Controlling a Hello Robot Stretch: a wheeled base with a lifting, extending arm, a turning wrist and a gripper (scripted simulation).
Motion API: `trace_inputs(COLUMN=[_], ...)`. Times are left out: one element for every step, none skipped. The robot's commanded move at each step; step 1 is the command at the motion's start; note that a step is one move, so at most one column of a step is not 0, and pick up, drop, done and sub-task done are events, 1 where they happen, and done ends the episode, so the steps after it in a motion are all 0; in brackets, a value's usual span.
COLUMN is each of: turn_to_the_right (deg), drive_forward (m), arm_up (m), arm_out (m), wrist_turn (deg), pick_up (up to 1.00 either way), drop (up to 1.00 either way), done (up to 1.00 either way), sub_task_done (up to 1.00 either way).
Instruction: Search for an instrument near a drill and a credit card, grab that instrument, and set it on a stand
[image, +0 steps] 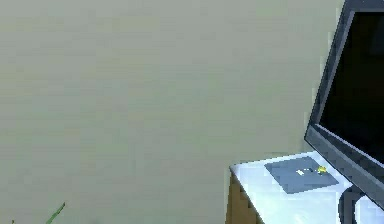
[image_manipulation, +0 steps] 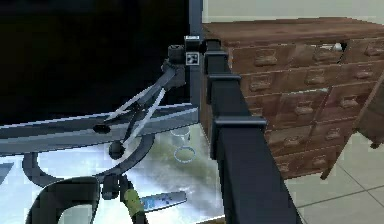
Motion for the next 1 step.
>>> trace_inputs(turn_to_the_right=[0.0], drive_forward=[0.00], arm_up=[0.00], arm_out=[0.00], wrist_turn=[0.0], pick_up=[0.00], drop=[0.00], done=[1.00], sub_task_done=[0.00])
